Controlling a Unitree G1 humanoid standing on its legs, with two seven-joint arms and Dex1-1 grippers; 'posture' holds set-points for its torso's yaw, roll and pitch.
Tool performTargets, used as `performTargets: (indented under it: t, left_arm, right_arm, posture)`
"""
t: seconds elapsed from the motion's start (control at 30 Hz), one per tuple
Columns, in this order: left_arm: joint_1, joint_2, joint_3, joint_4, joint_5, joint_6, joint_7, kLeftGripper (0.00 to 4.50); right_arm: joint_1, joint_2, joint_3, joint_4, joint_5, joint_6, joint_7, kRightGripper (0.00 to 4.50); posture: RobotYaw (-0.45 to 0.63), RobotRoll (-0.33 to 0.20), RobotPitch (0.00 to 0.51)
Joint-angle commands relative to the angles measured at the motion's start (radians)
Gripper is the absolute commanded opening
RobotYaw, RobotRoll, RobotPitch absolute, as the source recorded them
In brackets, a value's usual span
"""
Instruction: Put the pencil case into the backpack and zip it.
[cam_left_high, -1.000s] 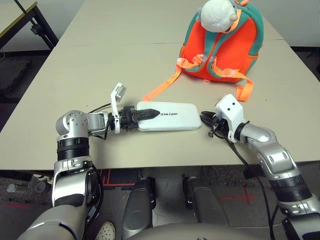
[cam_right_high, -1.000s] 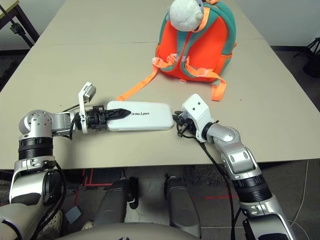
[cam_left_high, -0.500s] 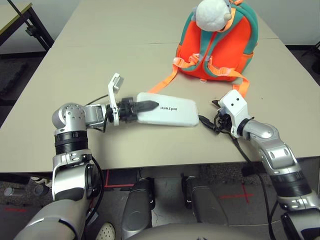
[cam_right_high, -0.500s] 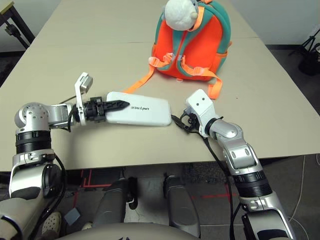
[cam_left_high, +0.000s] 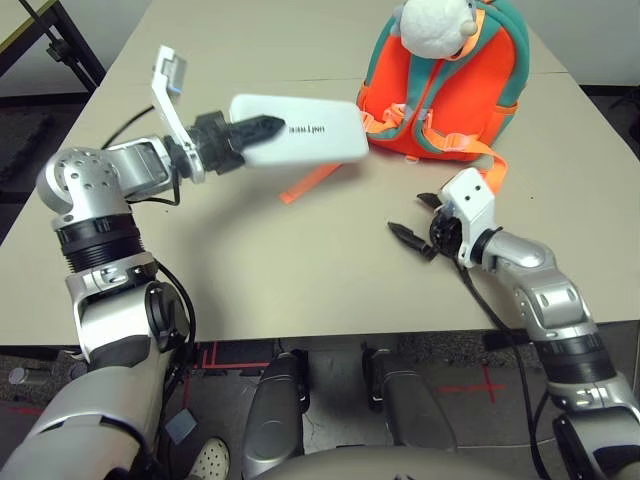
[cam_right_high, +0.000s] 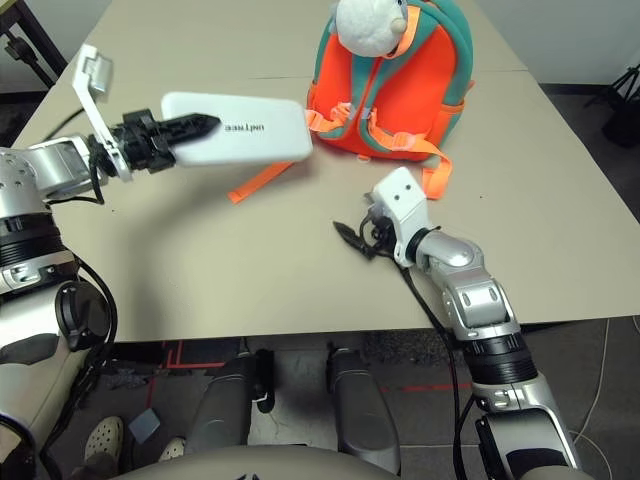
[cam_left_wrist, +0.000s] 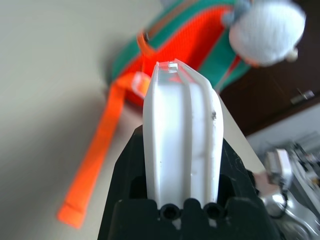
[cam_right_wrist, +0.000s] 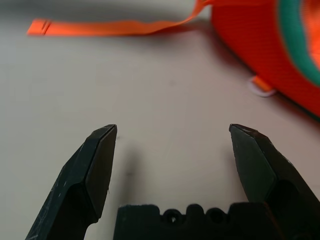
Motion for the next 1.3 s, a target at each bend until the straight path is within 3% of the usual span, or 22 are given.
performTargets:
  t: [0.03, 0.27, 0.4, 0.77, 1.3]
  left_arm:
    - [-0.032, 0.002, 0.015, 0.052, 0.06, -0.157, 0.043, 1.24]
    - [-0.032, 0.0, -0.042, 0.124, 0.182, -0.408, 0.073, 1.24]
    - [-0.042, -0.012, -0.055, 0.163, 0.211, -0.478, 0.09, 1.24]
    - [-0.034, -0.033, -0.079, 0.155, 0.224, -0.503, 0.105, 1.24]
    - [-0.01, -0.046, -0.083, 0.109, 0.216, -0.493, 0.137, 1.24]
  right_arm:
    - [-0.038, 0.038, -0.086, -0.042, 0.079, 0.088, -0.07, 4.5]
    - [-0.182, 0.137, -0.205, -0.06, 0.216, 0.223, -0.213, 4.5]
    - [-0.255, 0.186, -0.226, -0.013, 0.243, 0.215, -0.276, 4.5]
    - [-0.42, 0.243, -0.207, 0.265, 0.194, 0.067, -0.331, 4.5]
    - [-0.651, 0.293, -0.18, 0.82, 0.06, -0.361, -0.368, 4.5]
  posture:
    - [-0.08, 0.0, 0.182]
    - [-0.1, 0.0, 0.177]
    - [-0.1, 0.0, 0.174]
    - [-0.08, 0.0, 0.172]
    - [-0.06, 0.0, 0.168]
